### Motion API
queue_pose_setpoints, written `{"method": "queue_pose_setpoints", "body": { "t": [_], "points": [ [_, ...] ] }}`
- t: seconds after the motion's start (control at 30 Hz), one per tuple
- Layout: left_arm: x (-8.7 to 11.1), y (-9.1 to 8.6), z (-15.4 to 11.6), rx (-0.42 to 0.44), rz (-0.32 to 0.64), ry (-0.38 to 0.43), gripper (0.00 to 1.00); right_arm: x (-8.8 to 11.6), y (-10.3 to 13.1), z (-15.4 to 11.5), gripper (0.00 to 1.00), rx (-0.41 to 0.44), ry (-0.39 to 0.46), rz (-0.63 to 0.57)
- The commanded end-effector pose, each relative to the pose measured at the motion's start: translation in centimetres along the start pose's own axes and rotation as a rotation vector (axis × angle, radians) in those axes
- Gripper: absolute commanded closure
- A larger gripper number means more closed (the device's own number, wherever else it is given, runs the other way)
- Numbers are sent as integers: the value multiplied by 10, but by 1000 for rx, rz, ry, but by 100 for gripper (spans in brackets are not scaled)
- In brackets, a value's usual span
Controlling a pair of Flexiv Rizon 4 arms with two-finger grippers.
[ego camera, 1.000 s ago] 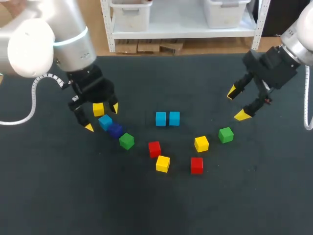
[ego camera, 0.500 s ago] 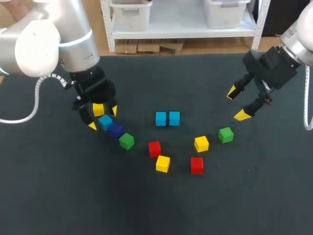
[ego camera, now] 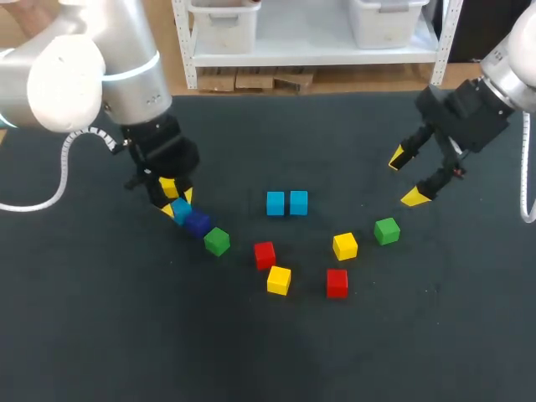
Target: Place the blue cubes, place green cubes on the blue cubes, place the yellow cubes on the green cubes, then place the red cubes on the yellow cubes, and place purple cube on the red cubes.
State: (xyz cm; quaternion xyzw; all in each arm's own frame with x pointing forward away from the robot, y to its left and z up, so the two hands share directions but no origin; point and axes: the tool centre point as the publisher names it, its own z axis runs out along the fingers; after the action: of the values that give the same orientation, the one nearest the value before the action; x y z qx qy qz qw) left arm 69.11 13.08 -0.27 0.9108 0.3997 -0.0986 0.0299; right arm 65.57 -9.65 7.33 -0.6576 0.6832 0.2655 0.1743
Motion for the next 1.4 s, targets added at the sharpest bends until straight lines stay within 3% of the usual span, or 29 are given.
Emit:
{"method": "queue_pose_setpoints", "body": {
  "t": [0.03, 0.33, 0.5, 0.57, 1.07, 1.4],
  "points": [
    [-3, 1, -10, 1, -37, 12, 100, 0, 0, 0, 0, -1, -2, -1],
    [-5, 17, -46, -71, -215, 44, 100, 0, 0, 0, 0, -1, -2, -1],
    [-14, 30, -54, -95, -342, 0, 100, 0, 0, 0, 0, -1, -2, -1],
    [-17, 36, -53, -78, -410, -15, 100, 0, 0, 0, 0, -1, -2, -1],
    [-45, 65, -28, -115, -511, -15, 100, 0, 0, 0, 0, -1, -2, -1],
    [-63, 70, -20, -182, -634, -28, 100, 0, 0, 0, 0, -1, -2, -1]
  ]
}}
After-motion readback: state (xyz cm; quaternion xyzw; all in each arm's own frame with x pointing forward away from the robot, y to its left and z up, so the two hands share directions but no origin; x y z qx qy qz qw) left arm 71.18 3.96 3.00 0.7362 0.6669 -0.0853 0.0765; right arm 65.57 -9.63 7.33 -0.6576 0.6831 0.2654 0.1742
